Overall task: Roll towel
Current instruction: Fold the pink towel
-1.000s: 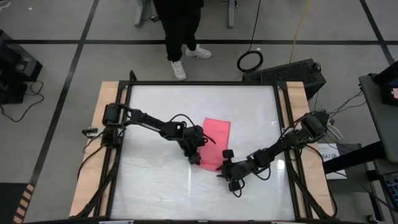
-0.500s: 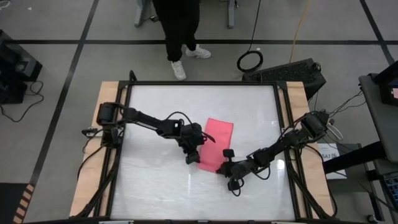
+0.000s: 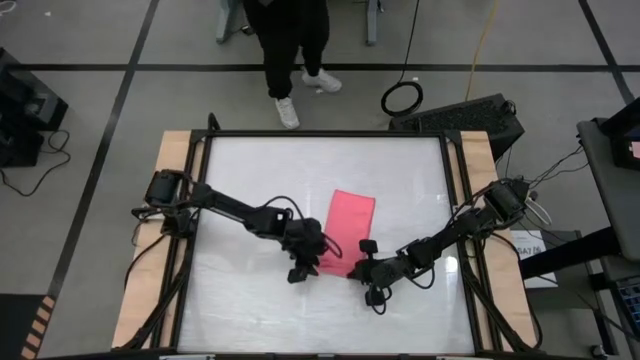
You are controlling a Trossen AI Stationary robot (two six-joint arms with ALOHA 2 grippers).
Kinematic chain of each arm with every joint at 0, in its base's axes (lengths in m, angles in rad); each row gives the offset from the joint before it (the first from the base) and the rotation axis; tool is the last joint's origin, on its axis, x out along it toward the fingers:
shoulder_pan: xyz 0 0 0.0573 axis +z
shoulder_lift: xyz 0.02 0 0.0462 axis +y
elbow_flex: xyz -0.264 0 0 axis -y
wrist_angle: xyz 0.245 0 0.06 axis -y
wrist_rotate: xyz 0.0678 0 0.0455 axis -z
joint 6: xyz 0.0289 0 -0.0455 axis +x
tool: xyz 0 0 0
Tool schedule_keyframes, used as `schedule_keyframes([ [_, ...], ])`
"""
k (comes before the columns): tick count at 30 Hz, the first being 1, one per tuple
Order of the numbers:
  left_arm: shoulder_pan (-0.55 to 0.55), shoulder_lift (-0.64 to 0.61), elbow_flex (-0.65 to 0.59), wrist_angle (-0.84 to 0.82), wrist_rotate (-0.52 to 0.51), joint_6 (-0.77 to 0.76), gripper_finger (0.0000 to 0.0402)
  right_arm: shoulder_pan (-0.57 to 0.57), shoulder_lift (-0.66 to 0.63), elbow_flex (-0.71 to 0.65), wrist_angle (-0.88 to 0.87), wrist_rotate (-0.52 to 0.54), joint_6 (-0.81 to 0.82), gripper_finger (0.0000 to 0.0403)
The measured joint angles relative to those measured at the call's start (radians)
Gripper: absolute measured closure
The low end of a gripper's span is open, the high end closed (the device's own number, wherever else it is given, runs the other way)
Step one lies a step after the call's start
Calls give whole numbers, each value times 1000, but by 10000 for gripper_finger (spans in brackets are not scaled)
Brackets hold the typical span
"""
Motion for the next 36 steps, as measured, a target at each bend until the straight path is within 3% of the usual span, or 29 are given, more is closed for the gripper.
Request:
schedule_keyframes([
  [13, -137, -3, 1, 10, -388, 260, 249, 0, 0, 0, 0, -8, 36, 400],
  [22, -150, 7, 1, 54, -449, 421, 249, -6, 0, -1, 0, -27, 37, 400],
  [28, -148, 7, 1, 3, -585, 421, 249, -7, 0, -1, 0, -28, 37, 400],
  [36, -151, -50, 2, -17, -588, 319, 249, -7, 0, -1, 0, -28, 37, 400],
])
